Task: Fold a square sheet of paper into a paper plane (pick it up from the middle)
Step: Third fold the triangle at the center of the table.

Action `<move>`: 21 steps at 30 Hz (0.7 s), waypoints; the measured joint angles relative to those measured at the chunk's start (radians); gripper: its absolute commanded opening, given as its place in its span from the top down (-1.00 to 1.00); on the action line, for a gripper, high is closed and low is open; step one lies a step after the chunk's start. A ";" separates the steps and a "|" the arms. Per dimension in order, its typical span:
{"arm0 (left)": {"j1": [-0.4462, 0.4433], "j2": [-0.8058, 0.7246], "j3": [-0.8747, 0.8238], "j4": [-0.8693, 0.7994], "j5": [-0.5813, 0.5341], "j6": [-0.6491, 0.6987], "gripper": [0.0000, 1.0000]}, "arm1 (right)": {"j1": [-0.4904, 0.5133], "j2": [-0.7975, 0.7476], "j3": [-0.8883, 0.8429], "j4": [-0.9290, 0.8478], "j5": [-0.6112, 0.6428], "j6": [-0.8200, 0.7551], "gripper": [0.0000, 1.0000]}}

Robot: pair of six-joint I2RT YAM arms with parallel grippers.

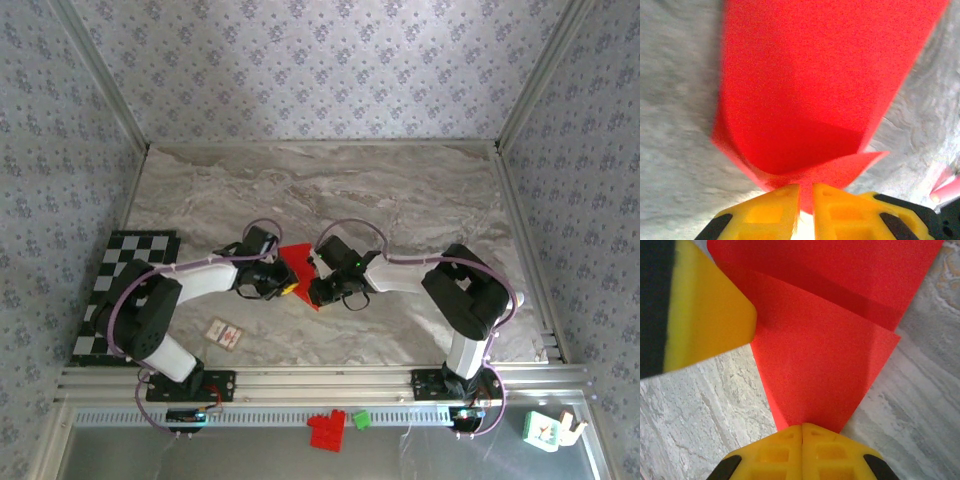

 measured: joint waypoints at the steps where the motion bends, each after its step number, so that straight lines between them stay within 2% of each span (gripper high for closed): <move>1: -0.008 -0.001 0.008 -0.001 0.000 0.008 0.68 | 0.000 0.000 0.000 0.000 0.001 0.000 0.90; 14: -0.043 0.082 0.041 0.007 -0.002 0.052 0.72 | 0.000 0.007 0.016 -0.022 0.007 0.010 0.89; 21: -0.042 0.087 0.051 -0.025 -0.040 0.071 0.75 | 0.000 0.015 0.032 -0.039 0.026 0.011 0.90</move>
